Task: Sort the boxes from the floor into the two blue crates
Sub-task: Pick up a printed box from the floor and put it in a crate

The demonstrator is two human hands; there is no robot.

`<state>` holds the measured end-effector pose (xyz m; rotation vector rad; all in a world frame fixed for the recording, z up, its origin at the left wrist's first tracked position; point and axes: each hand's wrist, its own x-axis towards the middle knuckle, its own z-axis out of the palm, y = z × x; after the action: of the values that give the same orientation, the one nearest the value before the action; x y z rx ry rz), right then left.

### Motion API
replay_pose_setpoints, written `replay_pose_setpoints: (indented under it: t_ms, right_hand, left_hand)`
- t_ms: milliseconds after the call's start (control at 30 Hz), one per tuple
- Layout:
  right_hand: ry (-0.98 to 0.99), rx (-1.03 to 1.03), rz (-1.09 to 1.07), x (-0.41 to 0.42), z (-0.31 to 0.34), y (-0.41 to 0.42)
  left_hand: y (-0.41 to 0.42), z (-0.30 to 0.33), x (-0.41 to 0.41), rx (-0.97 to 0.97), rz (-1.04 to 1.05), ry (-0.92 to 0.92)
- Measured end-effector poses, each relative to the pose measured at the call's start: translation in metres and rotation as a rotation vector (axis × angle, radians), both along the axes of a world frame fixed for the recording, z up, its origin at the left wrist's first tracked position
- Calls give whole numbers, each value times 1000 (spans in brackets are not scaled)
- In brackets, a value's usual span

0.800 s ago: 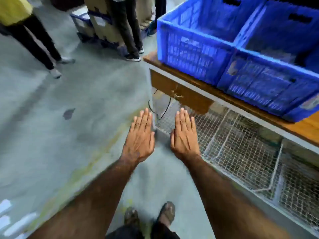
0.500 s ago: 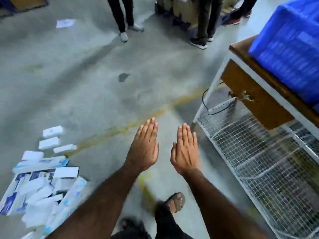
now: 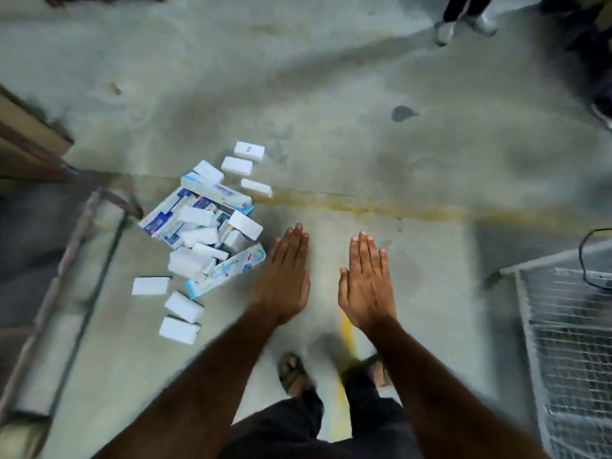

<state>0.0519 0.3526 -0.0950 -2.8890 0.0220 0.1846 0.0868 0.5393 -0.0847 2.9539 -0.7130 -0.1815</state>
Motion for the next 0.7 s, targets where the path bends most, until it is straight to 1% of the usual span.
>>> replay_pose_setpoints:
  t_ms: [133,200,300,400,567,700]
  right_hand:
    - [-20,29,133,28,-8,66]
    - [-17,23,205,42,-16,93]
    - [16,26,301,63,-30,125]
    - [2,40,401,91,-49,157]
    - [32,72,552,151,-92,207]
    - [51,84,661,208,-140,237]
  left_hand:
    - [74,-11,0,51,124,43]
    - [104,-17,0,47,213,62]
    - [137,-23,2,24,328,89]
    - [166,-36,6,7,425,75]
    - [211,-67,29,47,571,109]
    - [237,-108,66,50,671,140]
